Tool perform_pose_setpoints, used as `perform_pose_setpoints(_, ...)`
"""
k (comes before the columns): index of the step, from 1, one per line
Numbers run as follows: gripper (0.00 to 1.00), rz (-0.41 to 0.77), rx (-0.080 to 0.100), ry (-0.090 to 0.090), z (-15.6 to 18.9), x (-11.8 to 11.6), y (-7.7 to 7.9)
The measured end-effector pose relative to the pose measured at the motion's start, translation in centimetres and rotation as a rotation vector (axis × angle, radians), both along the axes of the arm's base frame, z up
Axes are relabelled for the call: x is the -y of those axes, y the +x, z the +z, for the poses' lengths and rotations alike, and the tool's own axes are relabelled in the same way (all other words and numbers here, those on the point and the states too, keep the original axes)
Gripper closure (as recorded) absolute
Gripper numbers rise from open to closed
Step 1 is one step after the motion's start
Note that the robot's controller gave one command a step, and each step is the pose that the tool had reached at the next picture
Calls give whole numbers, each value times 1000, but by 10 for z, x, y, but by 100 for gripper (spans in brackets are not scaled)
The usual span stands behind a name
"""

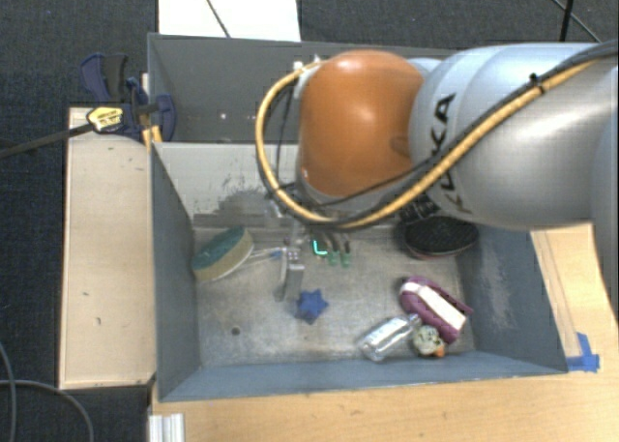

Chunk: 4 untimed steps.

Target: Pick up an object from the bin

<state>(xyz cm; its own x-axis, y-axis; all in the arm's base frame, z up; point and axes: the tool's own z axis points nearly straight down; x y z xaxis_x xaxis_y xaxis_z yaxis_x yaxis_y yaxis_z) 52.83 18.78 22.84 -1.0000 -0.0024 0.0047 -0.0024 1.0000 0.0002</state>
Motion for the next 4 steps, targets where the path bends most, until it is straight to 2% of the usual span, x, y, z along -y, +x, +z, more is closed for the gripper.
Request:
perform_pose_setpoints(1, 0, 19, 1, -2, -136, 44, 61)
perform_pose_setpoints(2, 0, 288, 10, 1, -156, 129, -30)
perform_pose_setpoints(3, 100, 283, 8, 3, -156, 127, -31)
perform_pose_setpoints(4, 100, 263, 16, 0, -14, 130, -18)
